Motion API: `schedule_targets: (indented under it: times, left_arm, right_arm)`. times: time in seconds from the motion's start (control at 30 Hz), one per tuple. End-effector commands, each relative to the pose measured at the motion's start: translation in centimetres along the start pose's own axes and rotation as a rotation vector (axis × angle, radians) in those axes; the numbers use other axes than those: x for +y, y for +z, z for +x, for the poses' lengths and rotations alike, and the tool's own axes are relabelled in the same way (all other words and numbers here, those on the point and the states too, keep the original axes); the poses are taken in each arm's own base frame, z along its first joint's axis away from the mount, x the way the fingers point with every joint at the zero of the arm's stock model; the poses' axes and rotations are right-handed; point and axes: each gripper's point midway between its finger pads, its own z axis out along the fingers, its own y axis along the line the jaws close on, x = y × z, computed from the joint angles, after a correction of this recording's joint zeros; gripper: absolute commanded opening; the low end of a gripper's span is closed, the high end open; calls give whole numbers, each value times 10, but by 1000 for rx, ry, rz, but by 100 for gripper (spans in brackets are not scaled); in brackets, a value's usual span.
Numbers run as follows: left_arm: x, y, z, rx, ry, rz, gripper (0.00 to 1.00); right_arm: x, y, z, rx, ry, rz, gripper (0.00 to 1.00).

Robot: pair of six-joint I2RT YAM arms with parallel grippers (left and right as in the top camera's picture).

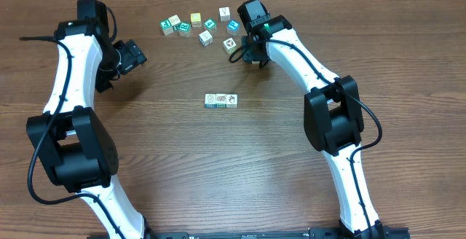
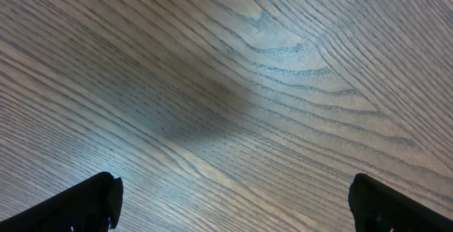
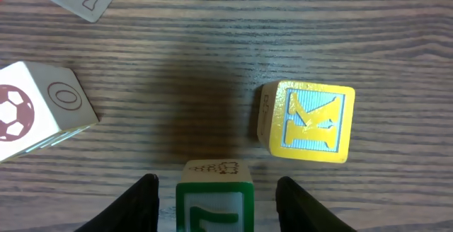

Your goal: Form a horizontal line

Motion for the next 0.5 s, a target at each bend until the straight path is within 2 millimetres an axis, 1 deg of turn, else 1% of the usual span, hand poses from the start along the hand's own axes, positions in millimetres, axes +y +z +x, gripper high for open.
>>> schedule_targets:
  times: [0.0, 0.23, 0.37, 0.47]
  left_arm:
    - [-2, -5, -6, -19, 9, 4, 100]
    - [-2, -5, -6, -19, 9, 4, 100]
    - [-2, -5, -6, -19, 9, 4, 100]
    - [-2, -5, -6, -19, 9, 4, 100]
  right_arm:
    - [-6, 4, -2, -4, 3, 14, 47]
    - [-5, 12, 0, -1, 3, 15, 47]
    - [-5, 12, 0, -1, 3, 15, 34]
    - [-5, 12, 1, 2, 3, 16, 32]
